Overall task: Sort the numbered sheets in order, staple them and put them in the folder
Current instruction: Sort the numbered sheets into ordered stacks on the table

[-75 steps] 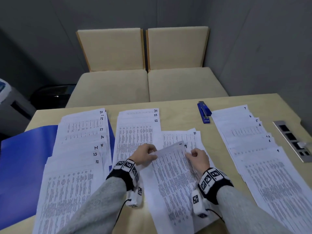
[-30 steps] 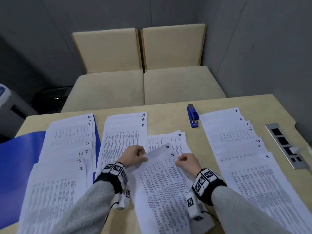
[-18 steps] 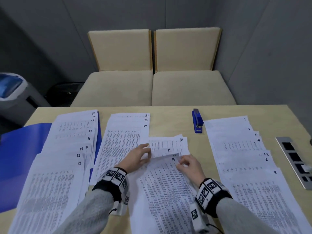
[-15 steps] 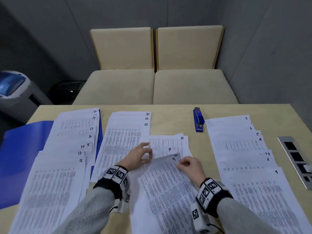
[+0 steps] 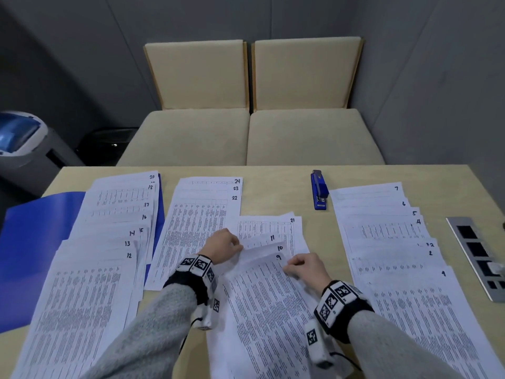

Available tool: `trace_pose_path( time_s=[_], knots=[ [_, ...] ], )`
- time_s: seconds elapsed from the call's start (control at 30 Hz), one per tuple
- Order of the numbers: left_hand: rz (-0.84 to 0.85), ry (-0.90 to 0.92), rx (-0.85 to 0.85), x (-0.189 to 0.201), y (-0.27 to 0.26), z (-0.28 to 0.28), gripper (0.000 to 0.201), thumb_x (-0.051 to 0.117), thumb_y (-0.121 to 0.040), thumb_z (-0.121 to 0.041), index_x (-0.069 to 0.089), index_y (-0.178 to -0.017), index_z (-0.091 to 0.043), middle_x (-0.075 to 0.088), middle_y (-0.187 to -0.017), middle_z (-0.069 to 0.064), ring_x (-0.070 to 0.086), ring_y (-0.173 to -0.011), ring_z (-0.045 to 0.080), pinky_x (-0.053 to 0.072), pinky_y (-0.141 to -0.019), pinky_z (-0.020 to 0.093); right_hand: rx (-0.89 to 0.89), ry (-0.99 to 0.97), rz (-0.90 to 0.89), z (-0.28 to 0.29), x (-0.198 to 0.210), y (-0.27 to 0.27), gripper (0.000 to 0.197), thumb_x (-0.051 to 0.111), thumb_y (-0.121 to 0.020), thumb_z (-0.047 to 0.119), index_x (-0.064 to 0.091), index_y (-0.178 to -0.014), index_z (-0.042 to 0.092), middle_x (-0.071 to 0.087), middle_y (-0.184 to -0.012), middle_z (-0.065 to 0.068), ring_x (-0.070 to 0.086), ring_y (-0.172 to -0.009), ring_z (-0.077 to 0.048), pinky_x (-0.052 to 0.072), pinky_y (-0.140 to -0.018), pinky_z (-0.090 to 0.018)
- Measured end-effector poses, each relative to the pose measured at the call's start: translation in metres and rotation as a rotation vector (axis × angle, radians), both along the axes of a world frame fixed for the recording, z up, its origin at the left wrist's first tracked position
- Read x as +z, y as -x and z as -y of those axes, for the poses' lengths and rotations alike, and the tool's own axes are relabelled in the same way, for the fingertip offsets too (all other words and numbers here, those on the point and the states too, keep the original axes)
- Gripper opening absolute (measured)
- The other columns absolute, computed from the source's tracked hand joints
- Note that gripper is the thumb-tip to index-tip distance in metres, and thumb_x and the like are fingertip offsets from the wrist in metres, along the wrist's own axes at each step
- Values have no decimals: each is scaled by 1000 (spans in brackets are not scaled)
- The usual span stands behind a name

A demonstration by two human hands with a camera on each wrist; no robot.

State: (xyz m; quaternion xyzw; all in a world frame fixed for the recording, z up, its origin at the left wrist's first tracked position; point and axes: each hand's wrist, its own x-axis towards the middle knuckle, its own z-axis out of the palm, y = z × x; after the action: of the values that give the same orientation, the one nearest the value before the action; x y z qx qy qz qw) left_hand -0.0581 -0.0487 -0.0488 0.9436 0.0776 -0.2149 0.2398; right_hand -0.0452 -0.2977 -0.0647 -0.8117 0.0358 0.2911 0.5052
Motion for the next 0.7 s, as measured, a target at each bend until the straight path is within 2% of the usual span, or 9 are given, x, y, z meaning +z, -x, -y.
trace_pose_path(
  time_s=[0.07, 0.17, 0.23, 0.3, 0.37, 0.43, 0.53, 0.63, 0.7],
  knots=[
    [16, 30, 22, 2, -2, 2, 21, 62, -90, -31, 74, -91, -14, 72, -96, 1, 63, -84, 14, 50, -80, 27, -17, -4, -18, 1, 1, 0, 8, 73, -77, 4, 69, -83, 0, 64, -70, -4, 56, -61, -9, 46, -56, -16],
    [89, 52, 62, 5, -4, 5, 11, 69, -84, -26, 71, -80, -16, 67, -84, -1, 60, -76, 13, 43, -65, 18, -15, 17, 14, 3, 1, 1, 6, 73, -77, 5, 68, -74, 9, 64, -69, 0, 55, -60, -7, 42, -54, -14],
    [158, 61, 81, 5, -8, 9, 11, 69, -83, -23, 61, -81, -17, 59, -91, -1, 60, -77, 17, 46, -65, 22, -23, 35, 44, 6, 0, 2, 8, 73, -77, 6, 68, -73, 12, 67, -74, 0, 60, -68, -8, 43, -58, -11],
    [207, 34, 66, 2, -16, 15, 21, 62, -89, -20, 52, -106, -14, 48, -118, 6, 61, -75, 21, 53, -71, 32, -29, 50, 72, 8, -1, 3, 6, 73, -76, 7, 69, -75, 11, 68, -77, -1, 62, -73, -9, 46, -60, -10],
    [192, -39, -3, -4, -28, 19, 47, 52, -94, -16, 33, -137, -13, 28, -145, 12, 63, -74, 24, 54, -66, 33, -29, 49, 82, 10, -2, 5, 5, 74, -76, 7, 70, -76, 10, 70, -78, -2, 64, -75, -11, 49, -64, -12],
    [117, -104, -67, -6, -39, 23, 63, 48, -95, -11, 17, -149, -18, 21, -153, 12, 65, -85, 28, 52, -65, 32, -23, 41, 82, 12, -2, 7, 5, 74, -76, 7, 71, -75, 11, 71, -79, -4, 66, -78, -14, 53, -69, -17],
    [133, -201, -130, -6, -43, 24, 54, 52, -91, -11, 33, -140, -19, 43, -132, 10, 63, -88, 28, 52, -67, 34, -28, 46, 96, 17, -3, 8, 8, 74, -76, 8, 69, -72, 13, 71, -78, -3, 66, -77, -14, 52, -70, -16],
    [420, -252, -199, -10, -31, 23, 25, 61, -86, -11, 56, -110, -17, 55, -100, 4, 57, -69, 20, 50, -52, 31, -31, 72, 111, 25, -6, 7, 14, 75, -76, 9, 67, -68, 17, 68, -75, 0, 64, -76, -13, 52, -71, -19],
    [539, -306, -250, -15, -20, 22, 28, 70, -78, -5, 61, -99, -20, 57, -86, -2, 55, -64, 15, 48, -44, 27, -26, 69, 113, 28, -6, 6, 17, 74, -76, 8, 65, -67, 19, 67, -74, 1, 64, -76, -13, 52, -73, -20]
  ],
)
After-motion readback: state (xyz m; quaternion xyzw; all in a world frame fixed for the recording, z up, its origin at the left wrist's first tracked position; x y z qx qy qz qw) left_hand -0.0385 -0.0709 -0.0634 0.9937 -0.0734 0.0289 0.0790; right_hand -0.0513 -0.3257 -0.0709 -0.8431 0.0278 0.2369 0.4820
